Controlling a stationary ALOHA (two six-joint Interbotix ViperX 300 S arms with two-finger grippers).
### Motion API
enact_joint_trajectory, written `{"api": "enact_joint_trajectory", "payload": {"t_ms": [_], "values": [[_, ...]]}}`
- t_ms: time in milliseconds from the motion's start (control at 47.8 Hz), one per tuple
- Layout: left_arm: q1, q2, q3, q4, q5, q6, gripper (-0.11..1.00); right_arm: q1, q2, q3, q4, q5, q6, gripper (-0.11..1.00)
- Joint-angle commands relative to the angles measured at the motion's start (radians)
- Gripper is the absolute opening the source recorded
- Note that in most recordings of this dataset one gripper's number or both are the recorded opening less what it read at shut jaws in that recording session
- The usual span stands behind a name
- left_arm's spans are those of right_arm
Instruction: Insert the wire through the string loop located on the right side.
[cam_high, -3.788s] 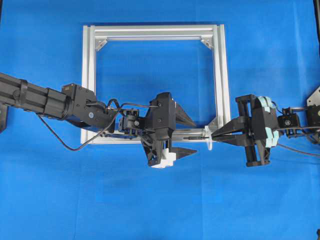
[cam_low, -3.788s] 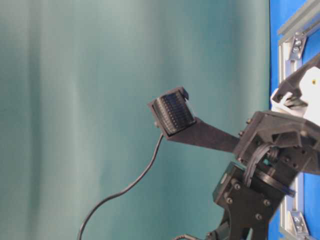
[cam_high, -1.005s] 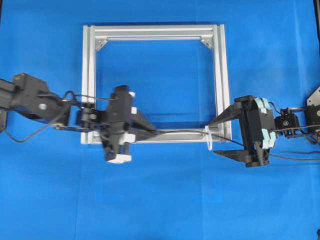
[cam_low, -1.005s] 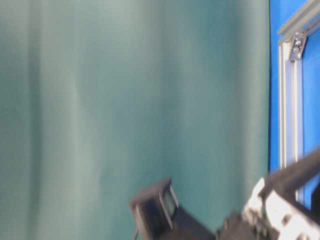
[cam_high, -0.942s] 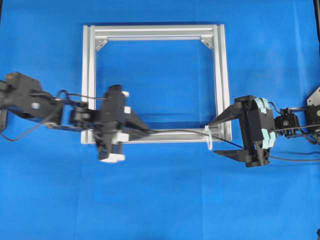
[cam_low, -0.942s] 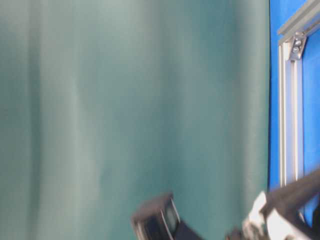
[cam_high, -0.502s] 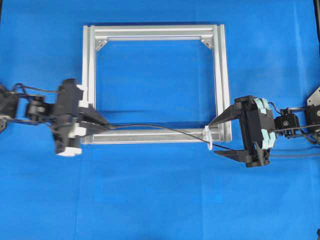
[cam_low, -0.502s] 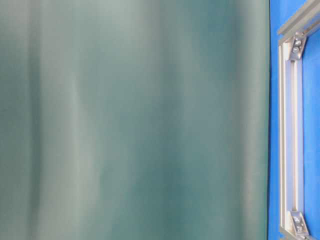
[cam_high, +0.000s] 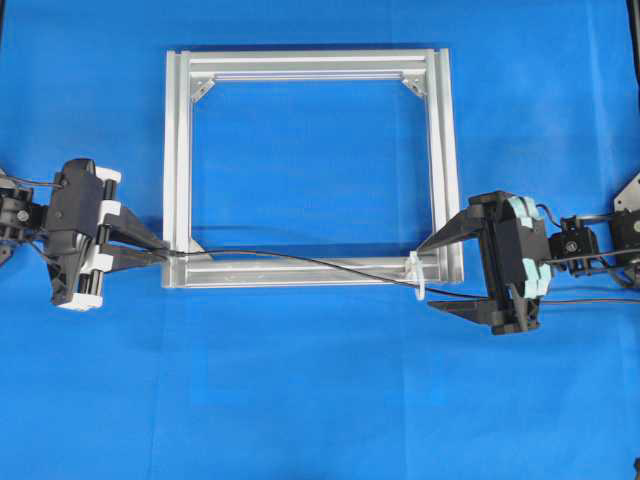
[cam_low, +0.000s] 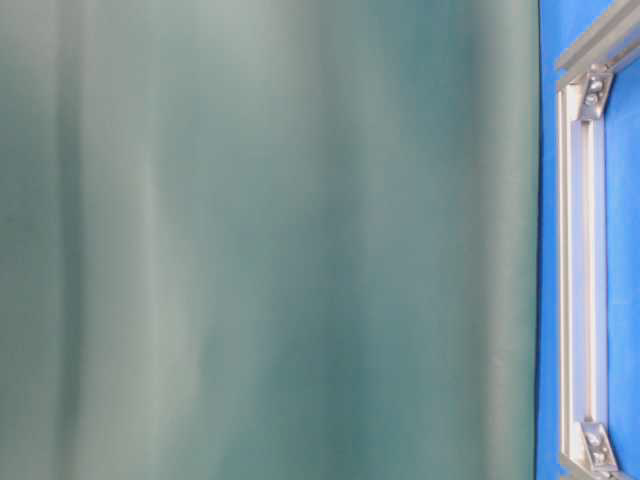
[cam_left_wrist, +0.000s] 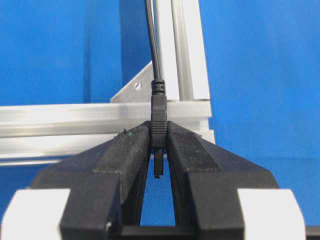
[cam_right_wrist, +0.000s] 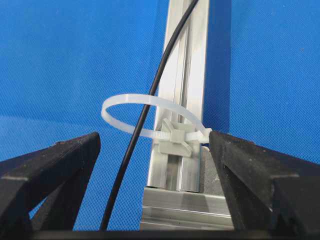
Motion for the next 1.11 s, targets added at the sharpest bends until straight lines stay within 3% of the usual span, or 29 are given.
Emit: {"api": "enact_joint_trajectory", "payload": {"t_ms": [0, 502, 565, 753, 795, 1088], "values": [[-0.005, -0.011, -0.003, 0.002, 0.003, 0.003, 0.08, 0.0, -0.017, -0.009, -0.002, -0.005, 0.0, 0.96], [-0.005, -0.012, -0.011, 0.005, 0.041, 0.0, 0.1, 0.0, -0.017, -0.011, -0.002, -0.005, 0.0, 0.96], [-0.005, -0.011, -0.011, 0.005, 0.041, 0.0, 0.2, 0.0, -0.015, -0.011, -0.002, -0.005, 0.0, 0.96], [-0.003, -0.011, -0.011, 0.005, 0.054, 0.003, 0.77, 0.0, -0.017, -0.012, 0.0, -0.005, 0.0, 0.96], [-0.003, -0.012, -0.012, 0.005, 0.057, 0.003, 0.85, 0.0, -0.015, -0.011, -0.002, -0.003, 0.0, 0.96], [-0.003, -0.08, -0.023, 0.005, 0.1, 0.002, 0.82, 0.0, -0.078, -0.028, -0.002, 0.071, -0.003, 0.96]]}}
